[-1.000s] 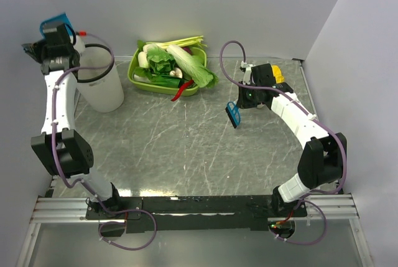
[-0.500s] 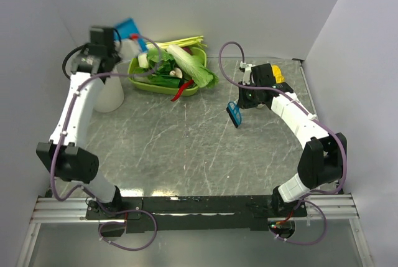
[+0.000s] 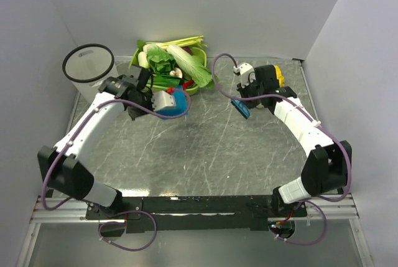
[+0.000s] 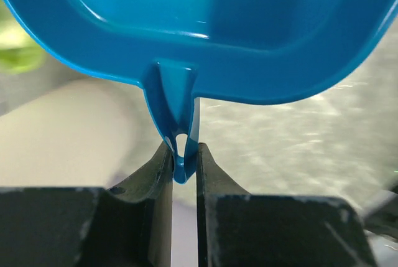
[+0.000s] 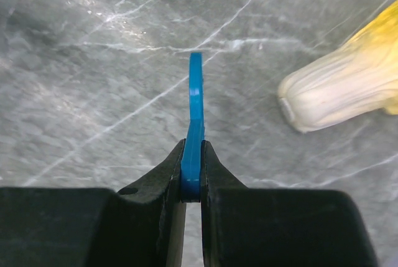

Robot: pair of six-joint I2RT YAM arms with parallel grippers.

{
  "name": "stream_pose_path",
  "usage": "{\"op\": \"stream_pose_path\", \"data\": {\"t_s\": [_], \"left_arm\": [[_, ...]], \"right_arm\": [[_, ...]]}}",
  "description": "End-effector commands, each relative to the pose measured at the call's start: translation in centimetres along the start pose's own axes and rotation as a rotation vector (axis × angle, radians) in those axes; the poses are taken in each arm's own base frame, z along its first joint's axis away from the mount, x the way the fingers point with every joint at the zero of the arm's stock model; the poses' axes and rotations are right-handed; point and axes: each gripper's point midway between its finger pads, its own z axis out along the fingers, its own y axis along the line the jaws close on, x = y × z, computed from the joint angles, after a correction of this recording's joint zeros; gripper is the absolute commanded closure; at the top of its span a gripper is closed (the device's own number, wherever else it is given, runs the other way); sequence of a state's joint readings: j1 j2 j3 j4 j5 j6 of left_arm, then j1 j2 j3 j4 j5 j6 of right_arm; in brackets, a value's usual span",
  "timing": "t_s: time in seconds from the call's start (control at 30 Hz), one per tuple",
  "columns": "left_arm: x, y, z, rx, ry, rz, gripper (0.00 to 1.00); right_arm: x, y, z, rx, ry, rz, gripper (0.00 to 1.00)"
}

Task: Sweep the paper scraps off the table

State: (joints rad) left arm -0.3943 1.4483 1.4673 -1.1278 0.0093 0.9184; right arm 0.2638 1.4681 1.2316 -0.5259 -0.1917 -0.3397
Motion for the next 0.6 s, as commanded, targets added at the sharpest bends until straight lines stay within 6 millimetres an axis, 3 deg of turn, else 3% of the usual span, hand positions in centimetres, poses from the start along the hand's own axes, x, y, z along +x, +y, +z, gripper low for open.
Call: {"op": "stream_pose_path", "data": {"t_s": [0.0,0.13,0.27,0.5,0.57], "left_arm": [[0.7,-6.3,3.4,0.273,0.019,-0.124,0.99],[1.7,-7.6,5.4,0.287,0.041,-0.139,0.96],[2.8,-8.5,7.9,0.293,0.076,-0.148,0.96],[5.4,-11.0,12.2,0.347,0.19,-0.214,0.95],[5.7,-11.1,12.8,0.346,0.204,-0.223,0.93]], "right_arm": [[-2.7,-1.0,-2.1,0.062,-0.151,-0.204,1.0],[-2.1,-1.1,-1.6,0.083,-0.178,-0.422,1.0],[-3.2,-1.6,-0.8,0.126,-0.231,-0.567,1.0],[-3.0,-0.3,1.9,0.113,-0.206,-0.706,1.0],[-1.7,0.9,2.7,0.085,-0.189,-0.751,1.0]]}}
